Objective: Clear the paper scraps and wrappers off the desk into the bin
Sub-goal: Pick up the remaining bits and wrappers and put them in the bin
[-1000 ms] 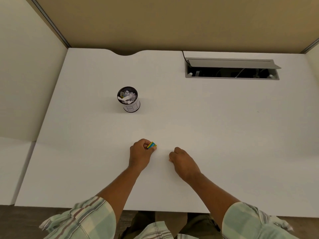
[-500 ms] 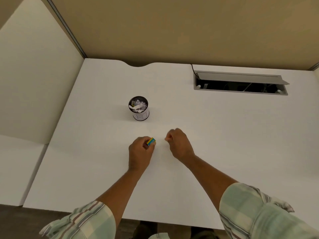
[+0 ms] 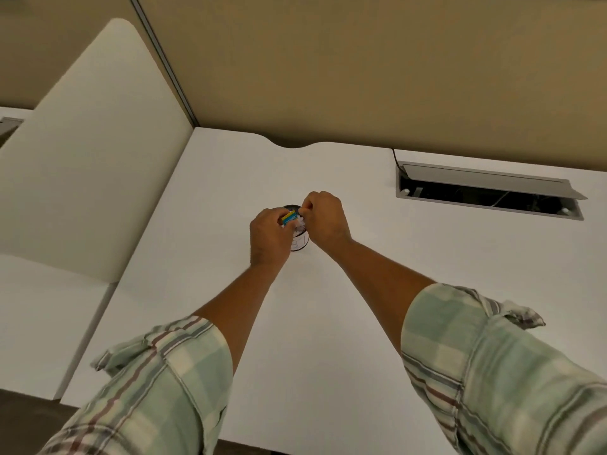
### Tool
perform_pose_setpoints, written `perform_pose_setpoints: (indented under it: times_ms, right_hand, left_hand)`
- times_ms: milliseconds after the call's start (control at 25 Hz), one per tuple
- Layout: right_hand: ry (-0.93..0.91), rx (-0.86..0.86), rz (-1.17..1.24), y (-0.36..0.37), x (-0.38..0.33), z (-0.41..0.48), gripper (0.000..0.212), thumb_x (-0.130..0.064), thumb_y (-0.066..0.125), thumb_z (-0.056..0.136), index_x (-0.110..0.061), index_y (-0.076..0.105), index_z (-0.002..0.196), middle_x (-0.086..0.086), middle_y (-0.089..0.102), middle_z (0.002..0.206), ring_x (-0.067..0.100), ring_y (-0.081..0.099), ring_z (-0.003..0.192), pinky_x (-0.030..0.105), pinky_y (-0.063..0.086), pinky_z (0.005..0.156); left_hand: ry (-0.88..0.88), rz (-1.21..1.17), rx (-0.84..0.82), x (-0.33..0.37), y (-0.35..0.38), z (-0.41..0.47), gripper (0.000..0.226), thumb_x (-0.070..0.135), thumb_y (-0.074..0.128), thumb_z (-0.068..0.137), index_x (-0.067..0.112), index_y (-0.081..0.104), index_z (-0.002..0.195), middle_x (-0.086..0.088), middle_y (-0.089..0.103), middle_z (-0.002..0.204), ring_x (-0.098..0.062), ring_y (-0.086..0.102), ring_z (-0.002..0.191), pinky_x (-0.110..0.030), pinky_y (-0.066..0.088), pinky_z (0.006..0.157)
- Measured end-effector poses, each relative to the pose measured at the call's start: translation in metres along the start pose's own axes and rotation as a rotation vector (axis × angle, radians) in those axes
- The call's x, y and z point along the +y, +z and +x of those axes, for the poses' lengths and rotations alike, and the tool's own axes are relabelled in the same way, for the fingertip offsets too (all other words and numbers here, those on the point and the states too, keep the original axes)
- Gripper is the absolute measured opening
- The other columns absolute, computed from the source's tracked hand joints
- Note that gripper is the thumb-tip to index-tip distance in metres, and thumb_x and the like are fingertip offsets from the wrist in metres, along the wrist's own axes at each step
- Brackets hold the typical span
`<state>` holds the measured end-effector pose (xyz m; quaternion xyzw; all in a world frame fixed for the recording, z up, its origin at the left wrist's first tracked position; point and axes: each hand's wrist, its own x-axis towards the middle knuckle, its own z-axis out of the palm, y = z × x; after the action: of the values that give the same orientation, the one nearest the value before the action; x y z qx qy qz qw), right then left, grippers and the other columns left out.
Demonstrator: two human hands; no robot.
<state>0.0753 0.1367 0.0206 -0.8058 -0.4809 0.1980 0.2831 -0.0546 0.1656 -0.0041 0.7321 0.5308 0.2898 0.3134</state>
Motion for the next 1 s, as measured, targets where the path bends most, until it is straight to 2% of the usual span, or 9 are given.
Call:
perform_pose_setpoints:
  times_ms: [120, 240, 400, 520, 680, 880, 1000]
  right_hand:
    - [0.010, -0.043, -0.078, 0.005, -0.003, 0.015, 0.010, -0.014, 0.069, 0.090, -0.005, 0.070, 0.092, 0.011, 0.069, 0.091, 0.023, 0.066, 0.082, 0.033, 0.057, 0.074]
    - [0.020, -0.098, -0.132, 0.008, -0.005, 0.025, 0.012, -0.015, 0.074, 0.087, -0.005, 0.071, 0.092, 0.011, 0.071, 0.091, 0.024, 0.068, 0.083, 0.039, 0.059, 0.078]
    - [-0.028, -0.194, -0.269, 0.010, -0.006, 0.024, 0.011, -0.009, 0.073, 0.083, -0.008, 0.072, 0.094, 0.009, 0.074, 0.096, 0.024, 0.070, 0.086, 0.032, 0.058, 0.073]
    - [-0.013, -0.184, -0.237, 0.009, -0.006, 0.022, 0.010, -0.006, 0.070, 0.082, -0.011, 0.072, 0.091, 0.008, 0.074, 0.094, 0.023, 0.069, 0.084, 0.034, 0.059, 0.072]
    - [0.038, -0.129, -0.151, 0.005, -0.006, 0.020, 0.018, 0.002, 0.063, 0.081, -0.016, 0.065, 0.075, 0.006, 0.073, 0.089, 0.020, 0.068, 0.079, 0.032, 0.060, 0.066]
    - [0.033, -0.183, -0.080, 0.002, -0.002, 0.014, 0.020, -0.002, 0.059, 0.088, -0.008, 0.074, 0.101, 0.010, 0.074, 0.104, 0.023, 0.070, 0.091, 0.037, 0.062, 0.079]
    - [0.006, -0.172, -0.178, -0.008, -0.002, 0.001, 0.025, -0.015, 0.052, 0.097, -0.009, 0.066, 0.117, 0.012, 0.068, 0.119, 0.026, 0.065, 0.106, 0.039, 0.056, 0.091]
  left_hand:
    - [-0.012, 0.062, -0.067, -0.008, 0.004, 0.011, 0.024, 0.022, 0.076, 0.090, 0.009, 0.074, 0.110, -0.010, 0.075, 0.104, -0.023, 0.071, 0.094, -0.034, 0.061, 0.085]
    - [-0.018, 0.096, -0.114, -0.015, 0.005, 0.019, 0.023, 0.021, 0.076, 0.090, 0.010, 0.075, 0.110, -0.010, 0.074, 0.102, -0.021, 0.069, 0.092, -0.027, 0.056, 0.082]
    - [0.030, 0.096, -0.135, -0.023, 0.001, 0.021, 0.031, 0.016, 0.081, 0.083, 0.010, 0.074, 0.112, -0.009, 0.073, 0.102, -0.022, 0.067, 0.092, -0.027, 0.054, 0.082]
    - [0.036, 0.065, -0.123, -0.024, -0.002, 0.020, 0.037, 0.016, 0.083, 0.082, 0.008, 0.072, 0.116, -0.008, 0.071, 0.104, -0.021, 0.067, 0.091, -0.030, 0.058, 0.083]
    - [0.048, 0.092, -0.106, -0.026, -0.001, 0.018, 0.038, 0.021, 0.082, 0.084, 0.008, 0.070, 0.118, -0.009, 0.068, 0.108, -0.023, 0.065, 0.099, -0.034, 0.057, 0.087]
    - [0.128, 0.291, -0.107, -0.025, -0.006, 0.009, 0.042, 0.032, 0.072, 0.091, 0.012, 0.064, 0.126, -0.008, 0.064, 0.123, -0.027, 0.057, 0.114, -0.040, 0.050, 0.095]
    - [0.147, 0.476, -0.163, -0.021, -0.011, 0.003, 0.062, 0.046, 0.061, 0.096, 0.012, 0.046, 0.146, -0.012, 0.050, 0.150, -0.030, 0.045, 0.139, -0.044, 0.042, 0.110]
